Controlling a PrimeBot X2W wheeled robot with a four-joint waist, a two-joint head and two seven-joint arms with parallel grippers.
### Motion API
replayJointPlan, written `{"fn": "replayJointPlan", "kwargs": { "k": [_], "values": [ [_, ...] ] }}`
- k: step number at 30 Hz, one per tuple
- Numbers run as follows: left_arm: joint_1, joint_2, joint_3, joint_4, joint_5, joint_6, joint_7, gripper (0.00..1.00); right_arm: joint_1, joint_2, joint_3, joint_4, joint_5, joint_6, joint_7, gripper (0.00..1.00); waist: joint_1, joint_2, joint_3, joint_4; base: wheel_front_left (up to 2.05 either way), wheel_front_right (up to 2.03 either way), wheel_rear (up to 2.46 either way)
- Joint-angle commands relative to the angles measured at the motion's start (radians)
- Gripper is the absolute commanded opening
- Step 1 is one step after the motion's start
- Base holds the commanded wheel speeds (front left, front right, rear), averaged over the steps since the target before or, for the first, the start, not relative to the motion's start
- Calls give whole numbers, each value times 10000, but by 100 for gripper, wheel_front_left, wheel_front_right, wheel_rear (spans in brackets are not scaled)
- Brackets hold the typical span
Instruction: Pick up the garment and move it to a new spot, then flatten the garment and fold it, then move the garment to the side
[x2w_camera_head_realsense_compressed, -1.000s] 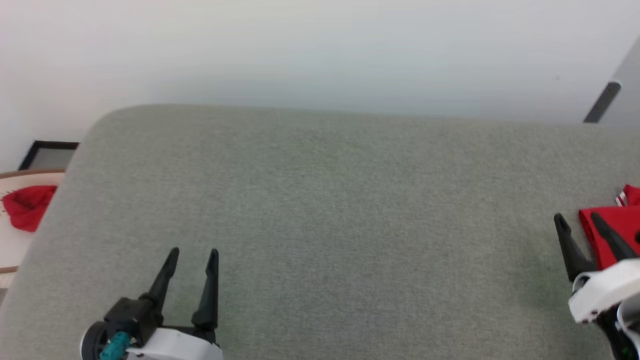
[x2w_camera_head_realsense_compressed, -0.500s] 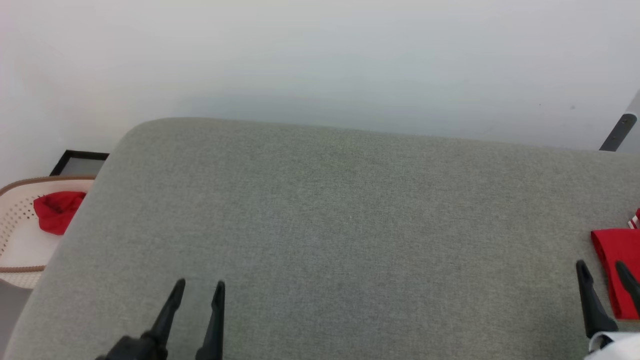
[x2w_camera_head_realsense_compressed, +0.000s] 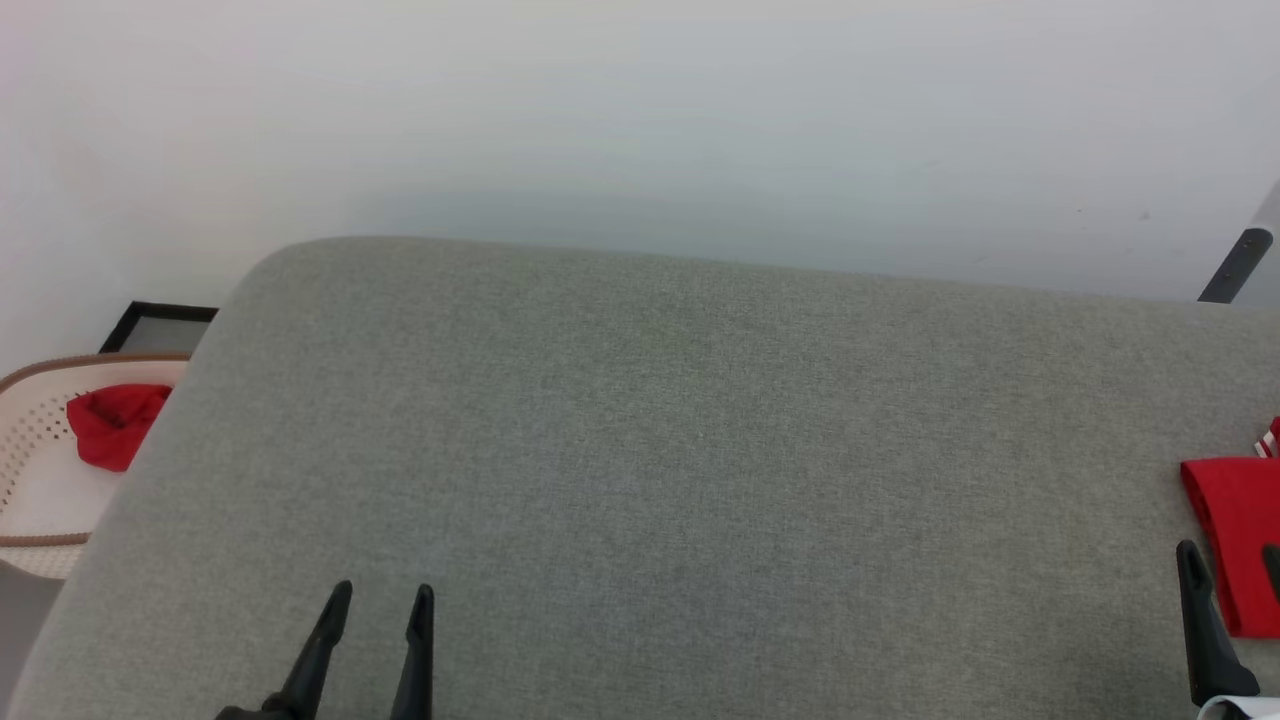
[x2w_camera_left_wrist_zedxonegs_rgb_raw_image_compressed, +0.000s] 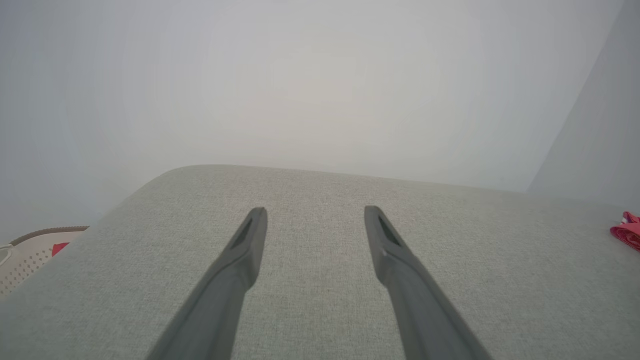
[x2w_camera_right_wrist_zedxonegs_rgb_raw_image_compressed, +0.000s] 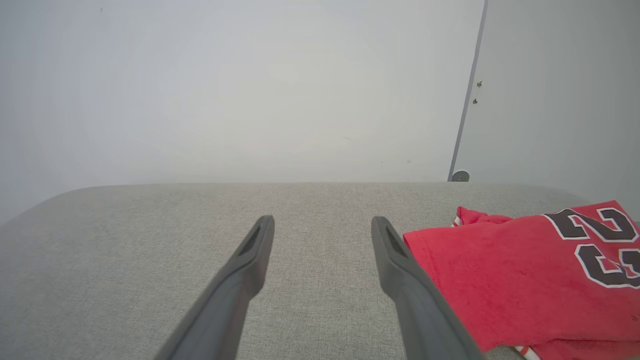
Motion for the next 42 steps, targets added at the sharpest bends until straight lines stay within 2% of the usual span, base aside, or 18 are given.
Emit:
{"fn": "replayJointPlan", "kwargs": {
  "k": [1,26,27,32,42],
  "values": [
    [10,17,17,9,63,-25,8,100,168,43,-38,-61,-78,-11,42,100,-1,0,-12,-9,0,0,0],
    [63,0,110,95,-79,-25,9,100,165,120,83,-126,94,-11,16,100,-1,0,-110,-131,0,0,0],
    [66,-11,127,88,-93,-26,9,0,162,117,86,-136,102,-11,12,0,-1,0,-106,-138,0,0,0],
    [61,-108,9,531,-73,0,1,0,192,371,113,343,109,0,10,0,0,0,-108,-140,0,0,0],
    [-334,-88,54,800,-2075,18,394,0,-213,546,151,736,1814,-1,252,0,0,0,-100,-169,0,0,0]
  ]
}}
